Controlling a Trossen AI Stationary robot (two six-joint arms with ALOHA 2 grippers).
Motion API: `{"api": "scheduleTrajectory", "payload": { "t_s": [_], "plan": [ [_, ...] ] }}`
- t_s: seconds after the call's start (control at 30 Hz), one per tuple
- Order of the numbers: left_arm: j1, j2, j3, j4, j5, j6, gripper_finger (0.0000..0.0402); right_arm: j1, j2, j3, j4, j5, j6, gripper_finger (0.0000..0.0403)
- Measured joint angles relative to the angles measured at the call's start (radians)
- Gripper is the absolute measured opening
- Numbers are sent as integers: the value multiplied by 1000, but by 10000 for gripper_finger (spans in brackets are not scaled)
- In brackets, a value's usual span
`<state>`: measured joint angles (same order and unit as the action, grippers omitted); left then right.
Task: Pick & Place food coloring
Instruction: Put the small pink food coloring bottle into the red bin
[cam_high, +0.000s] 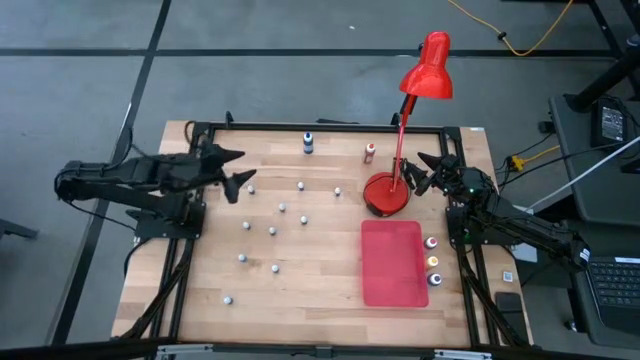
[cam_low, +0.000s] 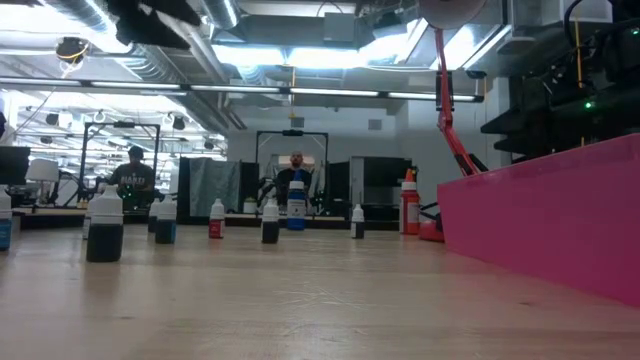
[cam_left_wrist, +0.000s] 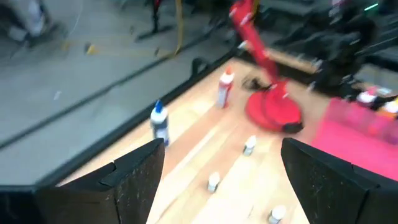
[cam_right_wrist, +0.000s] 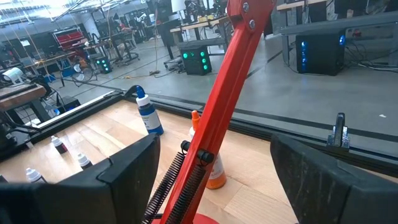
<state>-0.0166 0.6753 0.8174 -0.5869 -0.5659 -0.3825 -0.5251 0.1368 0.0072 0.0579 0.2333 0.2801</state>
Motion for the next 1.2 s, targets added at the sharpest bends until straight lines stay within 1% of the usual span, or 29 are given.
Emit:
{"api": "scheduleTrajectory", "payload": {
  "t_s": [0.13, 0.3, 0.43, 0.57, 0.77, 1.07, 1.2],
  "plan": [
    [79, 99, 55, -119, 20, -59, 316, 0, 0, 0, 0, 0, 0, 306],
    [167, 205, 73, -183, 70, -109, 316, 0, 0, 0, 0, 0, 0, 306],
    [215, 280, 73, -218, 86, -131, 316, 0, 0, 0, 0, 0, 0, 306],
    [242, 340, 73, -226, 77, -131, 316, 0, 0, 0, 0, 0, 0, 306],
    [253, 435, 73, -238, 67, -131, 316, 0, 0, 0, 0, 0, 0, 306],
    [302, 558, 73, -379, 65, -193, 316, 0, 0, 0, 0, 0, 0, 306],
    [319, 595, 73, -411, 83, -200, 316, 0, 0, 0, 0, 0, 0, 306]
  ]
}}
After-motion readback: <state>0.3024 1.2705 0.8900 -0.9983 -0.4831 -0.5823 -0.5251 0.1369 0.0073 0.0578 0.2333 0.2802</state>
